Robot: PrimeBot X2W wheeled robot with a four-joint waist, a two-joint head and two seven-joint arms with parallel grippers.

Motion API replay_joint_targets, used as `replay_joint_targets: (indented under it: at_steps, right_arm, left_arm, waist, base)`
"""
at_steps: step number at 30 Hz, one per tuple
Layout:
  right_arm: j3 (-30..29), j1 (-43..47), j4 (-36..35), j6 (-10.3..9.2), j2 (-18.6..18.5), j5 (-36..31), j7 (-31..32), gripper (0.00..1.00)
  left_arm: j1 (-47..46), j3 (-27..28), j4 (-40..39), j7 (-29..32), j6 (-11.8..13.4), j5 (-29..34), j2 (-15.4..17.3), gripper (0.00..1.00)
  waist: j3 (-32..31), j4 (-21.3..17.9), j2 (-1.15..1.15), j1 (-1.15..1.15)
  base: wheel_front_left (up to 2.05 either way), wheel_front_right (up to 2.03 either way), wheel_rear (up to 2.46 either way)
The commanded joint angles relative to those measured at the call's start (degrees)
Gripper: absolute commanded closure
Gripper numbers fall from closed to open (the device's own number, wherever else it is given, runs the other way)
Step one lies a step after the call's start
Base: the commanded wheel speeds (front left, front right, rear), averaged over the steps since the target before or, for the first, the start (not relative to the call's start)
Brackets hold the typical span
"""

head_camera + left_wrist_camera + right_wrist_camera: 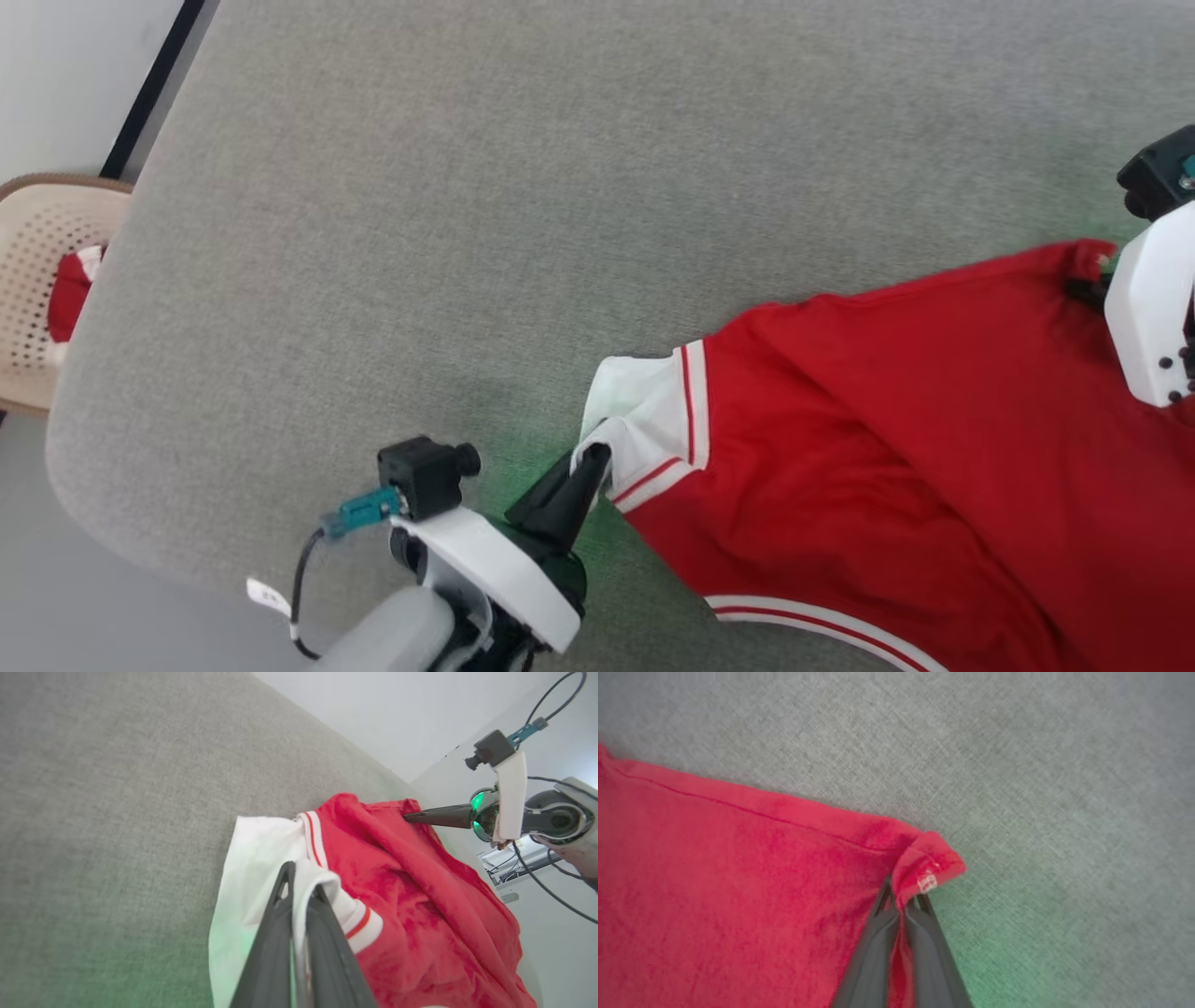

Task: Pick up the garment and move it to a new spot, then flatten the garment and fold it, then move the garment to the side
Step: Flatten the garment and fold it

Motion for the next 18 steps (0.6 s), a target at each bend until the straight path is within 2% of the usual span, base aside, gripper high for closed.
replay_joint_targets:
  at_steps: [1, 9, 14, 15, 18]
  right_arm:
    - [0.88, -0.47, 2.63, -0.12, 0.52, 0.11, -1.92, 1.00]
    - [-3.33, -8.62, 10.84, -0.08, 4.81, -0.57, -14.02, 1.00]
    - [-9.22, -16.08, 18.15, -0.04, 8.90, -0.08, -20.20, 1.00]
    - [-9.22, -16.08, 18.15, -0.04, 8.90, -0.08, -20.20, 1.00]
    - [-11.73, -22.36, 22.78, -0.11, 9.45, -2.75, -23.95, 1.00]
  left_arm:
    - [-2.46, -0.25, 0.27, -0.30, -0.26, -0.71, 0.82, 1.00]
    - [-14.97, -1.65, 3.90, 0.51, -0.25, -4.40, 6.17, 1.00]
    - [-26.47, 2.72, 9.45, 1.62, -0.20, -9.78, 8.05, 1.00]
    - [-26.47, 2.72, 9.45, 1.62, -0.20, -9.78, 8.05, 1.00]
    - [-35.09, 6.11, 14.04, 2.46, -0.19, -12.96, 8.45, 1.00]
  waist:
    - [-1.06, -1.15, 0.00, 0.00]
    - [-4.50, -5.65, 0.00, 0.00]
    - [-4.06, -9.92, 0.00, 0.00]
    - [-4.06, -9.92, 0.00, 0.00]
    - [-2.93, -12.02, 0.00, 0.00]
  base:
    - [0.00, 0.00, 0.00]
    - [0.00, 0.00, 0.00]
    - [0.00, 0.00, 0.00]
    - [0.00, 0.00, 0.00]
    - [0.00, 0.00, 0.00]
